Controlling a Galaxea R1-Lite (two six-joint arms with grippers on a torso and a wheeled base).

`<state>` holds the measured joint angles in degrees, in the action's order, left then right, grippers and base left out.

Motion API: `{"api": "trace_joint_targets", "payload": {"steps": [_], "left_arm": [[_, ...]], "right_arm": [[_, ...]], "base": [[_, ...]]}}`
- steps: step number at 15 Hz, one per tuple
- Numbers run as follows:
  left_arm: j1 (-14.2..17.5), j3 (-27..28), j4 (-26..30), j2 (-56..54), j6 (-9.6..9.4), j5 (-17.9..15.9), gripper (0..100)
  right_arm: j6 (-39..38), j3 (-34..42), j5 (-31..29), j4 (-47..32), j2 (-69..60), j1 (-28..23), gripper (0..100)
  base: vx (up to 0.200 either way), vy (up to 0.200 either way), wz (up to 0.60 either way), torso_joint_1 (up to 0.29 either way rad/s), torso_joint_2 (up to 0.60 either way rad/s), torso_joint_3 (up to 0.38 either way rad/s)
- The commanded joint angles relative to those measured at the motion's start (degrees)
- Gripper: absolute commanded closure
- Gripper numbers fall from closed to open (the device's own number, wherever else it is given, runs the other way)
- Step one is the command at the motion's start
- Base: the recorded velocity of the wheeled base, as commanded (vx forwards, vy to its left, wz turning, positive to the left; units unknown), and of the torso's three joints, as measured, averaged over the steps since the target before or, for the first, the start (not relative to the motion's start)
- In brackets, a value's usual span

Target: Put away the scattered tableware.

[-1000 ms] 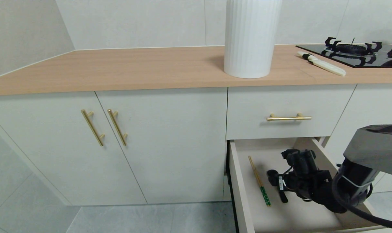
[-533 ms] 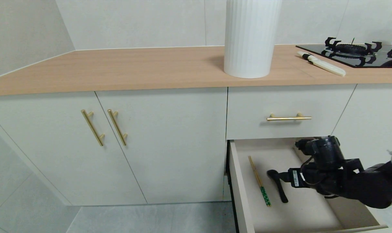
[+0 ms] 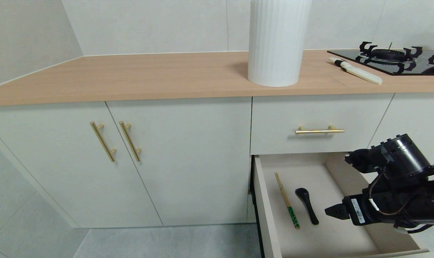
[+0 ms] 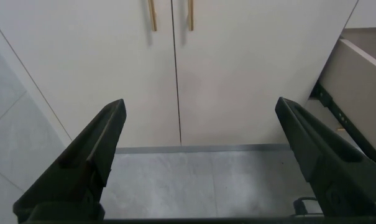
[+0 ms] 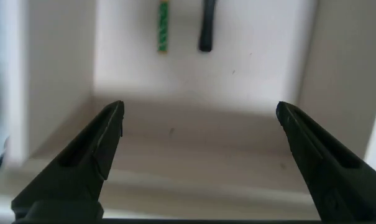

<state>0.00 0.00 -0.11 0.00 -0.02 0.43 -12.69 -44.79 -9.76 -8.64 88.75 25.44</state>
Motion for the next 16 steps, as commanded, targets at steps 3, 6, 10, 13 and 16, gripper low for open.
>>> {"api": "trace_joint_targets", "payload": {"steps": [3,6,10,13,16], "left_arm": [[0.0,0.0,-0.07,0.0,0.11,0.01,0],[0.0,0.0,-0.07,0.0,0.11,0.01,0],[0.0,0.0,-0.07,0.0,0.11,0.01,0],[0.0,0.0,-0.07,0.0,0.11,0.01,0],[0.0,0.0,-0.07,0.0,0.11,0.01,0]], "right_arm": [[0.12,-0.12,0.01,-0.85,-2.35,0.57,0],[0.21,0.23,0.01,-0.94,-2.18,0.75,0],[0.3,1.46,0.01,-0.94,-0.94,1.8,0],[2.93,3.13,0.01,-1.02,-0.42,2.42,0],[3.99,5.06,-0.08,-1.64,-0.42,5.41,0]], "base": [[-0.133,0.0,0.0,0.003,0.0,0.002],[-0.2,0.0,0.0,0.001,0.0,0.001],[-0.05,0.0,0.0,0.001,0.0,0.002],[0.0,0.0,0.0,0.0,0.0,0.0],[0.0,0.0,0.0,0.0,0.0,0.0]]}}
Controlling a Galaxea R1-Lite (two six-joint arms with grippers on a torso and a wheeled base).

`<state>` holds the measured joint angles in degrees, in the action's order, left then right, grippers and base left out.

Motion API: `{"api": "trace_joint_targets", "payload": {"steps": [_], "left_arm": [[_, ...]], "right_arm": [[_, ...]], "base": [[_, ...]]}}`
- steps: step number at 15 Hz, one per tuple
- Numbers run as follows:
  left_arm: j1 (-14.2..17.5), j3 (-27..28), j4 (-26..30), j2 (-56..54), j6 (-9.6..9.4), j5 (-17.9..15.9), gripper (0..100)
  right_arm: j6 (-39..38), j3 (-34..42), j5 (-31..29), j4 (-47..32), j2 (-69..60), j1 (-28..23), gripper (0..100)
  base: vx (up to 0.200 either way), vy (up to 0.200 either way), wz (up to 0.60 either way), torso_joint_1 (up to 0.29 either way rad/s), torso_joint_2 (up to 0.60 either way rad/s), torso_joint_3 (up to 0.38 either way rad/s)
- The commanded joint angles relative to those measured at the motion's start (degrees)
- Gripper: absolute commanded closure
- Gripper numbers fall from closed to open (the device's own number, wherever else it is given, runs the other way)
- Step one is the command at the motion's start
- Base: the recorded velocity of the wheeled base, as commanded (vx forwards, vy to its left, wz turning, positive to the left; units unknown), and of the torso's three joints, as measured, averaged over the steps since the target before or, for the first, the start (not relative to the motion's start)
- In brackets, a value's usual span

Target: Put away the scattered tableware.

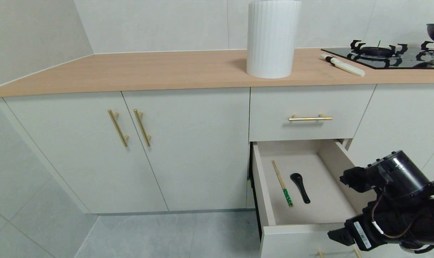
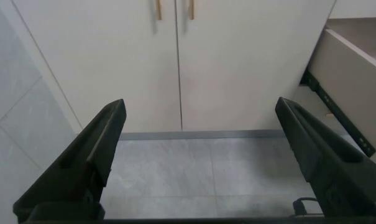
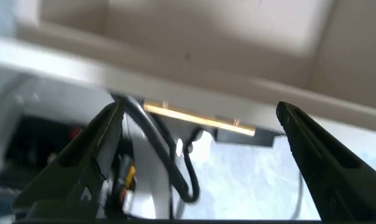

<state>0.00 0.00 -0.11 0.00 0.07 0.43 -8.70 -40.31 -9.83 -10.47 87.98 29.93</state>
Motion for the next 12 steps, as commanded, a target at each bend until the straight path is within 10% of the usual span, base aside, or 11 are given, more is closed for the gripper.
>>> {"api": "trace_joint_targets", "payload": {"steps": [1,12], "left_arm": [[0.0,0.0,-0.07,0.0,0.01,0.01,0],[0.0,0.0,-0.07,0.0,0.01,0.01,0]], "right_arm": [[0.44,0.68,-0.19,-3.42,0.09,2.86,0],[4.4,3.66,-0.63,-9.04,5.27,7.95,0]], "base": [[0.0,0.0,0.0,0.0,0.0,0.0],[0.0,0.0,0.0,0.0,0.0,0.0]]}}
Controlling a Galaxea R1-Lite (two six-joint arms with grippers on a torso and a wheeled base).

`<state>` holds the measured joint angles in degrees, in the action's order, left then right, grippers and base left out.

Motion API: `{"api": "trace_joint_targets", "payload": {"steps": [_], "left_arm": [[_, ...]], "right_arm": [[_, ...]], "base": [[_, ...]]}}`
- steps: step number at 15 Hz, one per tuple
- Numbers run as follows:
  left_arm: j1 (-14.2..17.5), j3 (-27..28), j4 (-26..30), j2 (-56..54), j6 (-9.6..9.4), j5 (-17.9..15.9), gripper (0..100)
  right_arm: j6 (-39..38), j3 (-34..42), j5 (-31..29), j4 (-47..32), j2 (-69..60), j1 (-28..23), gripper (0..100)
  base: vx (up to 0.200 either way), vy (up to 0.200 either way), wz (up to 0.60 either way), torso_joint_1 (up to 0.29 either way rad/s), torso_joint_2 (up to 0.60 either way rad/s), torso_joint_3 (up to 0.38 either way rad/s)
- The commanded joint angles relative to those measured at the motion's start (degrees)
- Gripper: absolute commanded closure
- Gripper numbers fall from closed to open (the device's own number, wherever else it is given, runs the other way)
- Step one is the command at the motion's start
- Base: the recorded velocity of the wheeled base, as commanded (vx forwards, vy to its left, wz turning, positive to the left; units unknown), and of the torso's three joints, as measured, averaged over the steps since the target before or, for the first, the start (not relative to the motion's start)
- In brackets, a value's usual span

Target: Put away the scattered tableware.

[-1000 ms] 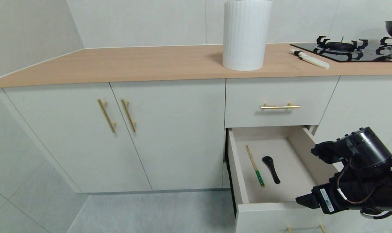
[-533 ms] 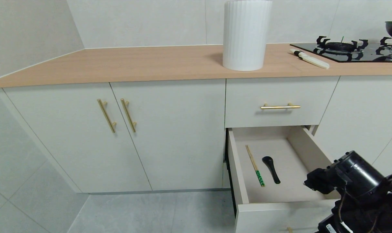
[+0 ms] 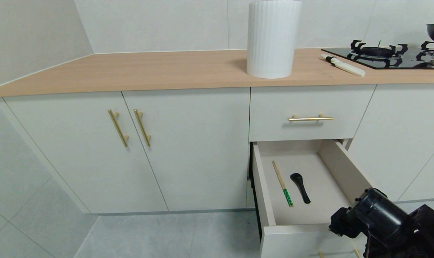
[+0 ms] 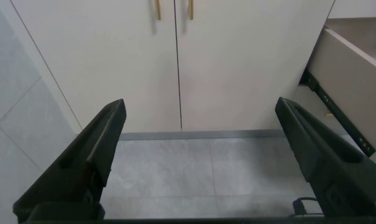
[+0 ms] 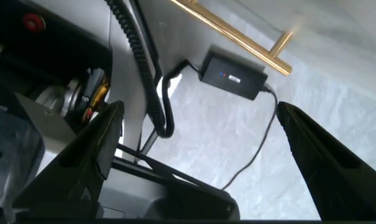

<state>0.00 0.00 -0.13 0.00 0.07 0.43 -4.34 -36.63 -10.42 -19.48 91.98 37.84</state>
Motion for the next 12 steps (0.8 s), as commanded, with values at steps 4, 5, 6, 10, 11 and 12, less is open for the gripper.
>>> {"api": "trace_joint_targets", "payload": {"steps": [4,5,6,10,11,12], "left_arm": [[0.0,0.0,-0.04,0.0,0.01,0.01,0],[0.0,0.0,-0.04,0.0,0.01,0.01,0],[0.0,0.0,-0.04,0.0,0.01,0.01,0],[0.0,0.0,-0.04,0.0,0.01,0.01,0],[0.0,0.0,0.05,0.0,0.01,0.01,0],[0.0,0.0,-0.04,0.0,0.01,0.01,0]], "right_arm": [[-4.45,-3.62,-0.12,2.08,5.4,-2.07,0],[-8.23,-5.2,-0.91,3.05,7.34,-2.6,0],[-9.63,-5.91,-2.41,3.75,8.22,-2.6,0],[-11.13,-6.17,-4.52,9.02,9.8,-3.65,0],[-11.22,-6.17,-4.96,10.34,10.41,-3.74,0],[-11.3,-6.08,-5.31,11.48,10.68,-3.83,0]], "base": [[0.0,0.0,0.0,0.0,0.0,0.0],[0.0,0.0,0.0,0.0,0.0,0.0],[0.0,0.0,0.0,0.0,0.0,0.0],[0.0,0.0,0.0,0.0,0.0,0.0],[0.0,0.0,0.0,0.0,0.0,0.0],[0.0,0.0,0.0,0.0,0.0,0.0]]}}
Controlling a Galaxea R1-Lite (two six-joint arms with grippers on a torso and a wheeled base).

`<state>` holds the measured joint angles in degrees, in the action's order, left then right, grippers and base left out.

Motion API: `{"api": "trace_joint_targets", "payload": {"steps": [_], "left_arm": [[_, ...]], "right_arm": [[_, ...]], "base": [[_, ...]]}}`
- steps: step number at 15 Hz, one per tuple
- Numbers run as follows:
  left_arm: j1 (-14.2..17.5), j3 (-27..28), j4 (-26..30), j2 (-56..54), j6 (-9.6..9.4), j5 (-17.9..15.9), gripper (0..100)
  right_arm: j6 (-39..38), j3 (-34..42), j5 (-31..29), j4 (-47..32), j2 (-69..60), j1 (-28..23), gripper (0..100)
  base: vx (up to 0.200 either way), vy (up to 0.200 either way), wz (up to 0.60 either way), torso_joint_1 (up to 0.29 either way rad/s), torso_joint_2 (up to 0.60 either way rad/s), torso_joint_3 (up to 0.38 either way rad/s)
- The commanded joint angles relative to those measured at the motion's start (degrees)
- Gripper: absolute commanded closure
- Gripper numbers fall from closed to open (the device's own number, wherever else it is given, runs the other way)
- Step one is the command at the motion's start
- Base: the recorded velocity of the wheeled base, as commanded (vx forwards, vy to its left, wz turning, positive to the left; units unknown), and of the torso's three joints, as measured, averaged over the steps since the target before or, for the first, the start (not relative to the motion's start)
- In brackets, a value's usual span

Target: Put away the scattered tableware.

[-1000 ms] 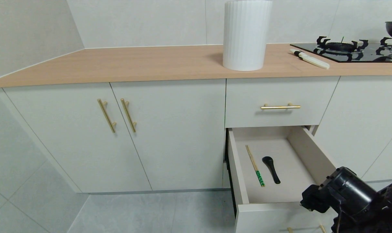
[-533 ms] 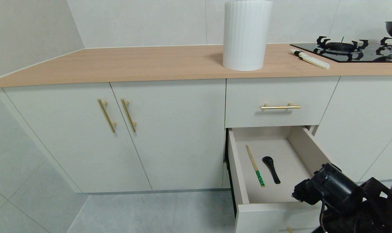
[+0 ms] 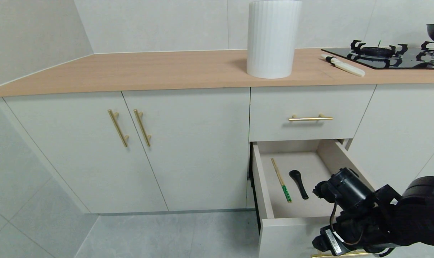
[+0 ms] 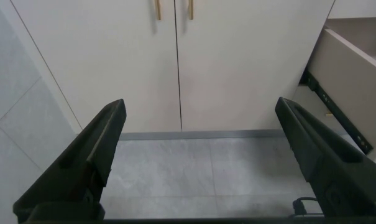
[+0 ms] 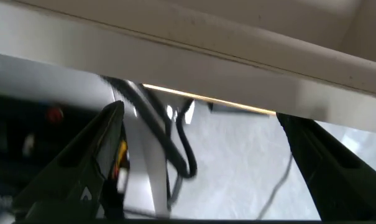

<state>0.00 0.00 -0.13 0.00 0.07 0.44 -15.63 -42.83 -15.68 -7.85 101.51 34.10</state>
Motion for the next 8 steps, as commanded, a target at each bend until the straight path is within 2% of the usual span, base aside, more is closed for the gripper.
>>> {"api": "trace_joint_targets", "payload": {"steps": [1,8], "left_arm": [[0.0,0.0,-0.04,0.0,0.01,0.0,0],[0.0,0.0,-0.04,0.0,0.01,0.0,0]], "right_arm": [[-0.63,0.11,-0.32,1.79,1.5,-0.08,0],[-2.21,0.73,-2.34,16.99,5.89,-3.34,0]], "base": [[0.0,0.0,0.0,0.0,0.0,0.0],[0.0,0.0,0.0,0.0,0.0,0.0]]}}
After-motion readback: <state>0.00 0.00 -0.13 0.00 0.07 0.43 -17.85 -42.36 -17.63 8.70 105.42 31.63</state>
